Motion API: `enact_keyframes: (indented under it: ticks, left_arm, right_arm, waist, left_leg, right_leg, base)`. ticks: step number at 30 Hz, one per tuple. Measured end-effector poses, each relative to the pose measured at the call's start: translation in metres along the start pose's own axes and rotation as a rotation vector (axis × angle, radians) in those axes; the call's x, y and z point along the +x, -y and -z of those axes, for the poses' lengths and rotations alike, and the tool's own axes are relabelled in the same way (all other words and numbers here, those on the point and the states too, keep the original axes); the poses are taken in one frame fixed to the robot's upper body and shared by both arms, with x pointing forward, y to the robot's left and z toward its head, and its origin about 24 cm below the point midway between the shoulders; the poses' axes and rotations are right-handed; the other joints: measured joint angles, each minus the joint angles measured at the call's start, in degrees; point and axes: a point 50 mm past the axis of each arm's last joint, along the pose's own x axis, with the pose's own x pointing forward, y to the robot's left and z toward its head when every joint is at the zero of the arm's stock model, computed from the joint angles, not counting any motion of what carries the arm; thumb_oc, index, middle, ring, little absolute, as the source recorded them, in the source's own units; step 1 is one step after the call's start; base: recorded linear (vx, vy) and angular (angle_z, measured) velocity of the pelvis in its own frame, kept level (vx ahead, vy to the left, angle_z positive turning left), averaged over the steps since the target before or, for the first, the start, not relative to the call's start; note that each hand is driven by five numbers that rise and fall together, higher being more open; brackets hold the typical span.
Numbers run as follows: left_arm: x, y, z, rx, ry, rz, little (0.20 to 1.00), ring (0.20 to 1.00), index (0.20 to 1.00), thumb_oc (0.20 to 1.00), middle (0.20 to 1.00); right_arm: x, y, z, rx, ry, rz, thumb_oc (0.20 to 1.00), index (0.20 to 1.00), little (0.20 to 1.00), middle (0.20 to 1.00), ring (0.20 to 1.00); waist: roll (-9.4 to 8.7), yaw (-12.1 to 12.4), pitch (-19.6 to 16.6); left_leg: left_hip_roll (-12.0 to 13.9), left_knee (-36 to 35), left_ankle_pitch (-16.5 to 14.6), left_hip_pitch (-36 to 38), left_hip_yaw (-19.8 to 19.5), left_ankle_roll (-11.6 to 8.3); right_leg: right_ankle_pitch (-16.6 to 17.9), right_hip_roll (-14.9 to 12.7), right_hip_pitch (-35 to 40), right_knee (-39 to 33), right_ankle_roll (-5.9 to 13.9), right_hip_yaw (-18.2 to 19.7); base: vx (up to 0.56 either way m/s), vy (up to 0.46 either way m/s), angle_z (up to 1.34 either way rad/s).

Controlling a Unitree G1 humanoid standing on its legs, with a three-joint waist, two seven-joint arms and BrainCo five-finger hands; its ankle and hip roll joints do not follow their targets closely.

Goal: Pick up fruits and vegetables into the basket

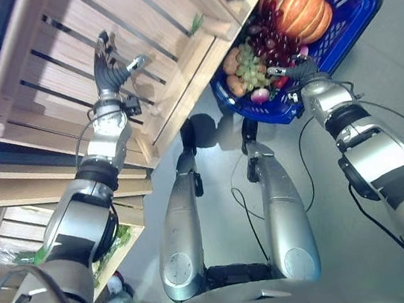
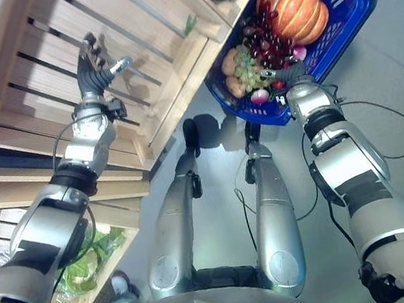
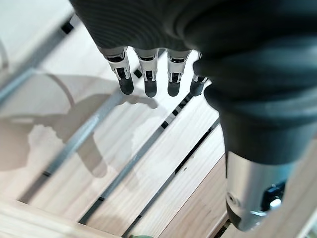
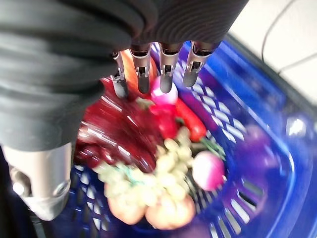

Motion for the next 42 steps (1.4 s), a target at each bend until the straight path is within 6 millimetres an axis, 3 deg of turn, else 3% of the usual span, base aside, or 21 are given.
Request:
enact_keyframes:
  ticks: [3,5,8,12,14,18,20,25,29,32,35,42]
  left_arm:
    - [-0.017,-0.007,0.03,0.027,-0.093,0.018,1.0,1.0,1.0,1.0,1.0]
    - [-0.036,-0.016,0.055,0.046,-0.17,0.028,1.0,1.0,1.0,1.0,1.0]
    - [-0.053,-0.024,0.075,0.065,-0.232,0.038,1.0,1.0,1.0,1.0,1.0]
    - [-0.102,-0.035,0.12,0.119,-0.398,0.067,1.0,1.0,1.0,1.0,1.0]
    - [-0.14,-0.043,0.147,0.158,-0.525,0.093,1.0,1.0,1.0,1.0,1.0]
    - [-0.179,-0.045,0.175,0.224,-0.686,0.175,1.0,1.0,1.0,1.0,1.0]
    - [-0.214,-0.054,0.193,0.279,-0.826,0.248,1.0,1.0,1.0,1.0,1.0]
    - [-0.281,-0.069,0.219,0.332,-1.14,0.34,1.0,1.0,1.0,1.0,1.0]
    - [-0.324,-0.077,0.226,0.295,-1.33,0.346,1.0,1.0,1.0,1.0,1.0]
    - [-0.339,-0.079,0.227,0.276,-1.39,0.35,1.0,1.0,1.0,1.0,1.0]
    - [-0.341,-0.079,0.227,0.261,-1.401,0.365,1.0,1.0,1.0,1.0,1.0]
    - [-0.344,-0.077,0.227,0.234,-1.408,0.375,1.0,1.0,1.0,1.0,1.0]
  right_arm:
    - [-0.002,-0.001,0.026,-0.015,-0.028,0.008,1.0,1.0,1.0,1.0,1.0]
    - [-0.005,0.001,0.054,-0.007,-0.082,0.016,1.0,1.0,1.0,1.0,1.0]
    - [-0.01,0.004,0.077,0.011,-0.12,0.025,1.0,1.0,1.0,1.0,1.0]
    - [-0.035,-0.004,0.148,0.003,-0.243,0.01,1.0,1.0,1.0,1.0,1.0]
    - [-0.059,-0.002,0.198,-0.033,-0.357,0.006,1.0,1.0,1.0,1.0,1.0]
    - [-0.084,-0.002,0.238,-0.047,-0.444,0.002,1.0,1.0,1.0,1.0,1.0]
    - [-0.111,-0.017,0.268,-0.067,-0.531,-0.045,1.0,1.0,1.0,1.0,1.0]
    - [-0.147,-0.033,0.302,-0.087,-0.658,-0.125,1.0,1.0,1.0,1.0,1.0]
    - [-0.179,-0.026,0.332,-0.142,-0.794,-0.169,1.0,1.0,1.0,1.0,1.0]
    - [-0.211,-0.021,0.356,-0.168,-0.923,-0.205,1.0,1.0,1.0,1.0,1.0]
    - [-0.227,-0.019,0.366,-0.191,-0.984,-0.233,1.0,1.0,1.0,1.0,1.0]
    - [-0.239,-0.017,0.373,-0.182,-1.034,-0.25,1.0,1.0,1.0,1.0,1.0]
  waist:
    - [0.01,-0.23,-0.01]
    - [0.0,-0.13,-0.15]
    - [-0.02,-0.07,-0.48]
    - [-0.04,0.84,-2.14]
    - [-0.38,1.26,-11.89]
    - [-0.64,1.1,-16.14]
    - [-2.04,1.05,-22.19]
    - [-2.84,0.32,-25.64]
    - [-2.91,-0.38,-27.15]
    - [-2.85,-0.51,-28.49]
    - [-2.56,-1.08,-28.89]
    - [-1.28,-2.25,-29.3]
  left_leg:
    - [0.36,-2.33,-0.05,6.32,0.02,0.08]
    - [0.77,-4.4,-0.53,11.45,0.19,-0.26]
    - [0.95,-5.61,-0.68,14.06,0.15,-0.05]
    - [1.69,-9.1,-1.37,24.33,0.02,0.43]
    - [1.85,-11.16,-1.84,22.85,-0.17,0.13]
    - [1.25,-11.56,-2.62,28.37,-0.33,0.37]
    - [1.31,-11.57,-3.81,29.68,-0.17,0.02]
    - [1.75,-11.62,-5.0,32.41,0.26,-0.07]
    - [1.81,-11.87,-5.57,33.05,1.21,-0.02]
    - [1.79,-11.89,-5.63,33.24,1.28,0.18]
    - [1.82,-11.89,-5.54,33.25,1.42,0.29]
    - [1.91,-11.89,-5.61,34.01,2.58,0.55]
  right_leg:
    - [0.39,0.28,6.53,-3.15,0.67,-0.06]
    - [0.56,0.49,11.66,-5.58,0.95,-0.1]
    - [0.82,0.73,14.65,-7.39,1.26,-0.14]
    - [1.29,1.74,26.74,-13.98,1.47,-0.93]
    - [1.24,1.96,25.99,-16.6,1.55,-2.04]
    - [2.27,1.95,34.85,-22.69,2.08,-2.84]
    - [2.27,2.3,37.5,-25.44,2.1,-3.12]
    - [1.99,3.03,40.45,-26.26,2.29,-2.64]
    - [2.04,2.83,40.54,-25.94,2.28,-1.51]
    - [2.04,2.72,40.65,-25.71,2.27,-1.1]
    - [2.05,2.72,40.33,-25.3,2.26,-0.76]
    - [2.08,2.73,40.21,-25.12,2.23,0.26]
  base:
    - [0.05,-0.021,-0.05]
    - [0.11,-0.039,-0.03]
    - [0.14,-0.046,0.0]
    - [0.22,-0.08,0.05]
    - [0.17,-0.053,0.21]
    - [0.22,-0.047,0.17]
    - [0.14,-0.012,0.11]
    - [0.09,0.007,-0.03]
    - [0.06,0.014,-0.11]
    - [0.04,0.021,-0.06]
    - [0.01,0.021,-0.05]
    - [-0.01,0.015,-0.08]
